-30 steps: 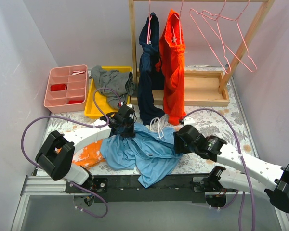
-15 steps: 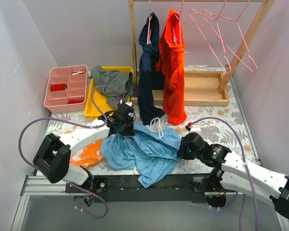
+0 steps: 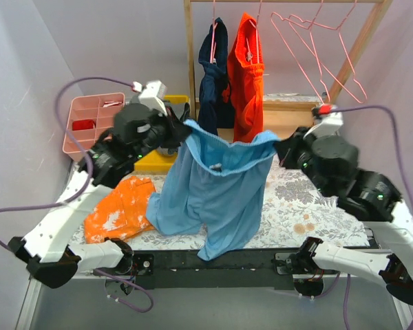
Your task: Place the shorts on the hanger
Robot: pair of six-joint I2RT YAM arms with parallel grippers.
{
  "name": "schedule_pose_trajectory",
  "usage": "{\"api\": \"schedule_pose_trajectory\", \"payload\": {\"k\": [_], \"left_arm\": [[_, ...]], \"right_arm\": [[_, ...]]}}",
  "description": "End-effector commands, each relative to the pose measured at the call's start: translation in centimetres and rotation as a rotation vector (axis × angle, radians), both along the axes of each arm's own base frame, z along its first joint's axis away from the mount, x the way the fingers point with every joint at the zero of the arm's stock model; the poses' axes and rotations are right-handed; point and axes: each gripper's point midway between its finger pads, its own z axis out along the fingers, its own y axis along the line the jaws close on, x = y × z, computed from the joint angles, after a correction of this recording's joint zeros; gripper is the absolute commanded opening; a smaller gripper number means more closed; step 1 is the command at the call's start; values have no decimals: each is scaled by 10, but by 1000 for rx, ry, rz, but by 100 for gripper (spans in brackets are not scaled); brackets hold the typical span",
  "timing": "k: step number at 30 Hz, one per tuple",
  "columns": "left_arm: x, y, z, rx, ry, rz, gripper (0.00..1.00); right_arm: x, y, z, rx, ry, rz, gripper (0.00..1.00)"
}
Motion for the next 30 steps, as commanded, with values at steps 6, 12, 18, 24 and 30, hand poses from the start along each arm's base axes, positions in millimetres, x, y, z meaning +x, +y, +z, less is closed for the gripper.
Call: {"api": "schedule_pose_trajectory", "payload": {"k": [6, 12, 18, 24, 30], "left_arm": [[-38, 48, 190, -296, -410, 60, 0], [-29, 66, 165, -264, -348, 188, 0], [-18, 54, 37, -118, -112, 202, 0], [-24, 28, -123, -18, 170, 134, 0], [-17, 7, -206, 67, 321, 81, 0]], "right_arm": [[18, -37, 154, -64, -336, -101, 1], [25, -19, 134, -141, -268, -51, 1], [18, -4, 8, -198, -25, -14, 1], [7, 0, -151, -237, 242, 45, 1], [19, 12, -221, -226, 367, 137, 23]]}}
